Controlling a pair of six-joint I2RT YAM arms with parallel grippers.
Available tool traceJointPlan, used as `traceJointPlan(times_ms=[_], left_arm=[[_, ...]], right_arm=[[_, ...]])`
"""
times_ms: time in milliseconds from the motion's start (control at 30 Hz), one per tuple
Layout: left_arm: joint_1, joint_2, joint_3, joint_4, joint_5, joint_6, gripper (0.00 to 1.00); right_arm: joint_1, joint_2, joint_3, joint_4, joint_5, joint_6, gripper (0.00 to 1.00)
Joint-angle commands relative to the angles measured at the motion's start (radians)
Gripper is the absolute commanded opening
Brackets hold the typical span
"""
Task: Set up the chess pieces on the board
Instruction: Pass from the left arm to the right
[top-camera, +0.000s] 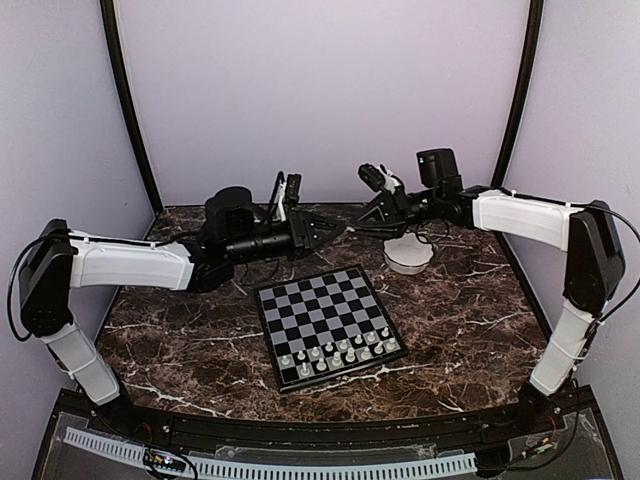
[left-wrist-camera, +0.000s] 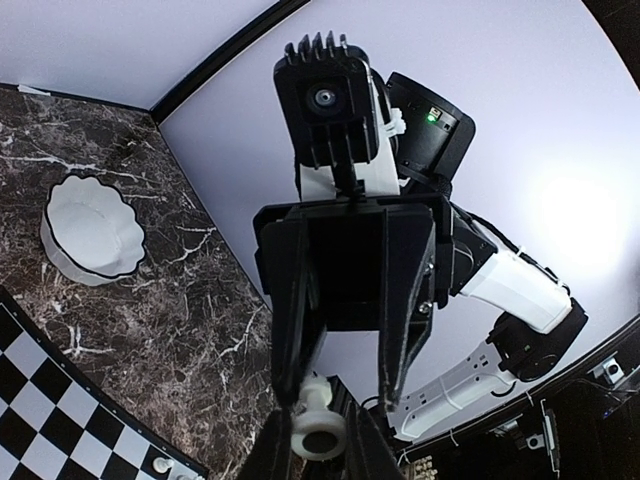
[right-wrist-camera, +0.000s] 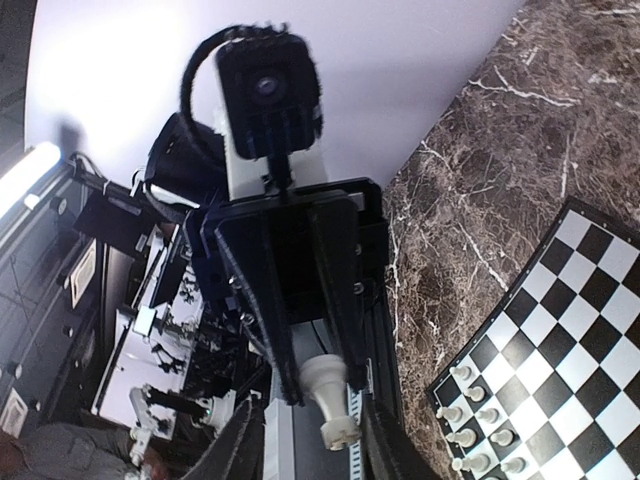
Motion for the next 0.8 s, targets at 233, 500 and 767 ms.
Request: traceJointPlan(times_ms=[233,500,767], left_arm=[[-0.002,0.01,0.039,0.018,-0.004,-0.004,0.13],[-0.001,-0.151,-0.04,-0.19,-0.208,0.072,0.5],[-0.002,-0.478,-0.262,-0.558,-0.49,-0.03,0.51]], right_arm=[[0.002,-0.016,-0.01,0.039,0.006,-0.004,0.08],[0.026,-0.029,0.206,-0.494,0.328,-0.542,0.0],[0.227,-0.053,0.337,-0.796,0.679,-1.017,0.0]])
